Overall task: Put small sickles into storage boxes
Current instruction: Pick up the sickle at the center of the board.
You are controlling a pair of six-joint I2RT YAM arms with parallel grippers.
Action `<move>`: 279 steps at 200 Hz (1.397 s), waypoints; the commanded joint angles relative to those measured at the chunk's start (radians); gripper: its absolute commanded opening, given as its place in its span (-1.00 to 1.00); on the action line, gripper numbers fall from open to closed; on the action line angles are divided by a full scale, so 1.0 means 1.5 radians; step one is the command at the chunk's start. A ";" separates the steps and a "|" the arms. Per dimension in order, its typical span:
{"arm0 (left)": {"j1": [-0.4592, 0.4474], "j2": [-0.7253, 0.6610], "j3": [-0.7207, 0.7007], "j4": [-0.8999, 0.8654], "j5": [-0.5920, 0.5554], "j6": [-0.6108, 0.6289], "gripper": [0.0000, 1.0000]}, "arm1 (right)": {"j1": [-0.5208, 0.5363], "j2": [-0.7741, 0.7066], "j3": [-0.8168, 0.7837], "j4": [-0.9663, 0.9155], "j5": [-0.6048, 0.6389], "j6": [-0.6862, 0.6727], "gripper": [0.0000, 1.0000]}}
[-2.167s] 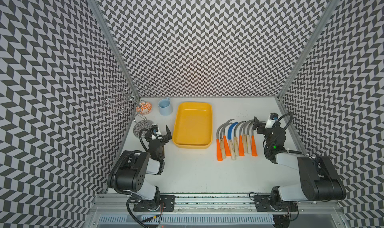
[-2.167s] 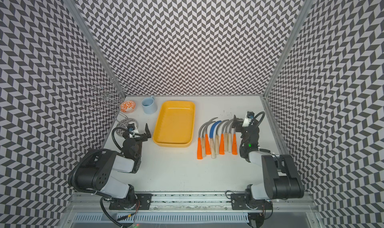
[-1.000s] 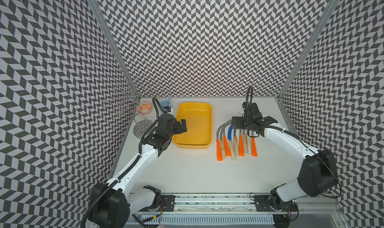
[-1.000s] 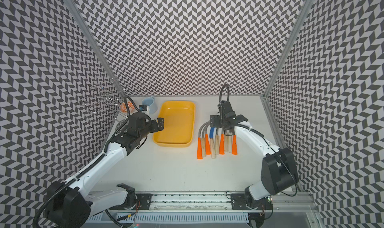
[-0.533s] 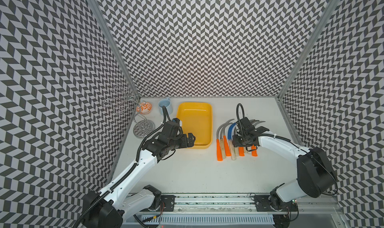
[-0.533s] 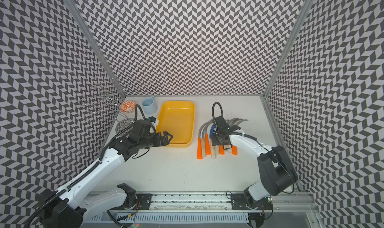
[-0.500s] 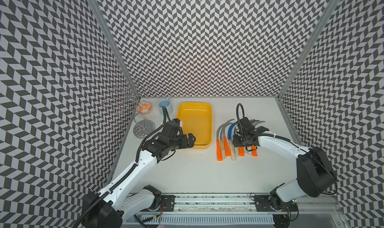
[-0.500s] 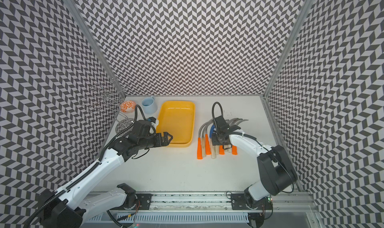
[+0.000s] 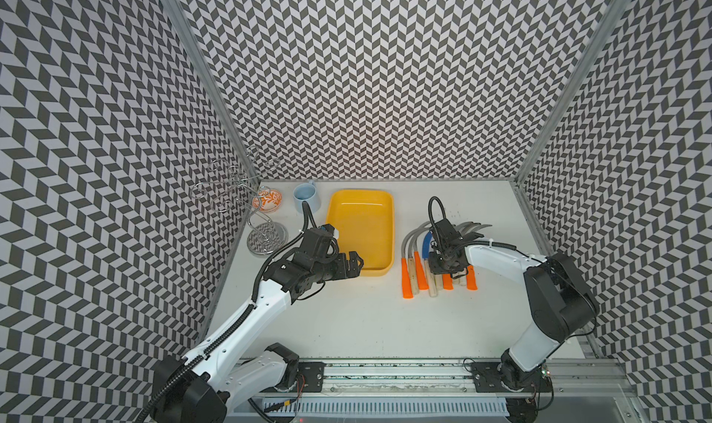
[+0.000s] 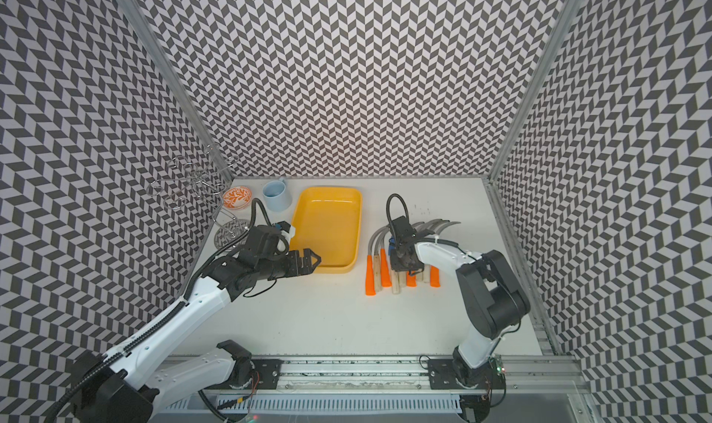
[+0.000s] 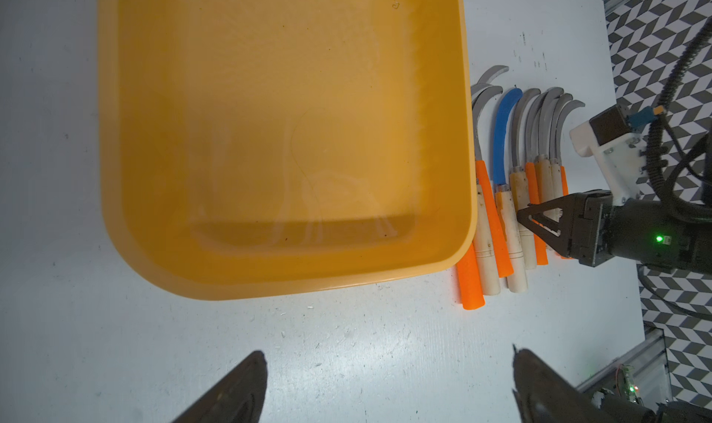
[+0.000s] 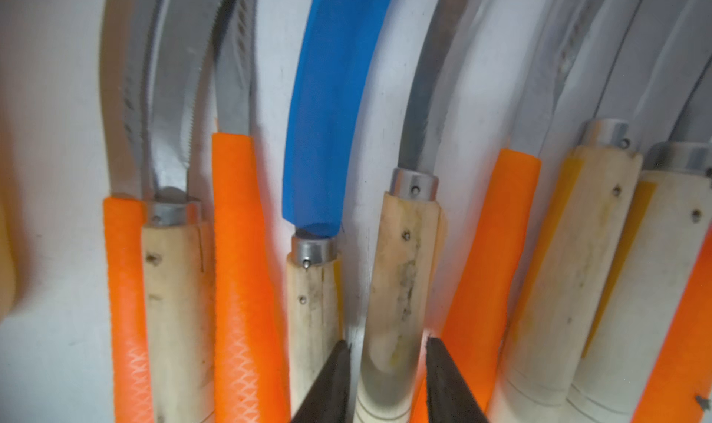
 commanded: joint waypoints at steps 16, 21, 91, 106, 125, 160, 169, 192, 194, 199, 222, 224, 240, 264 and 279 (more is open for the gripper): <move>-0.003 -0.005 0.002 -0.007 0.012 0.000 1.00 | 0.003 0.025 -0.007 0.025 0.008 0.011 -0.39; -0.002 -0.006 0.002 -0.007 0.013 0.000 1.00 | 0.003 0.027 -0.007 0.025 0.007 0.011 -0.40; -0.003 0.005 0.014 -0.009 0.019 -0.009 1.00 | 0.003 0.094 0.022 -0.010 -0.015 0.002 -0.69; -0.003 0.010 0.023 -0.013 0.016 -0.013 1.00 | 0.004 0.099 0.039 -0.027 -0.006 -0.001 -0.81; -0.003 0.017 0.037 -0.017 0.018 -0.015 1.00 | 0.002 0.095 0.069 -0.050 0.013 -0.005 -0.91; -0.002 0.023 0.056 -0.017 0.021 -0.014 1.00 | -0.005 0.093 0.130 -0.099 0.046 -0.012 -1.00; -0.003 0.023 0.061 -0.017 0.022 -0.014 1.00 | -0.009 0.091 0.141 -0.109 0.053 -0.014 -1.00; -0.002 0.023 0.071 -0.013 0.021 -0.015 1.00 | -0.016 0.076 0.163 -0.123 0.059 -0.017 -1.00; -0.002 0.024 0.071 -0.013 0.022 -0.015 1.00 | -0.017 0.076 0.165 -0.124 0.060 -0.017 -1.00; -0.002 0.024 0.072 -0.011 0.022 -0.015 0.99 | -0.017 0.074 0.169 -0.128 0.060 -0.018 -1.00; -0.002 0.032 0.083 -0.007 0.019 -0.014 0.99 | -0.018 0.062 0.191 -0.146 0.060 -0.017 -1.00; -0.002 0.032 0.084 -0.007 0.018 -0.014 0.99 | -0.018 0.060 0.191 -0.146 0.060 -0.018 -1.00; -0.002 0.037 0.092 -0.005 0.017 -0.013 1.00 | -0.019 0.051 0.204 -0.158 0.059 -0.017 -1.00; -0.002 0.044 0.101 -0.004 0.011 -0.010 1.00 | -0.019 0.040 0.231 -0.174 0.050 -0.018 -1.00; -0.001 0.051 0.107 -0.006 0.007 -0.015 1.00 | -0.019 0.038 0.248 -0.185 0.043 -0.018 -1.00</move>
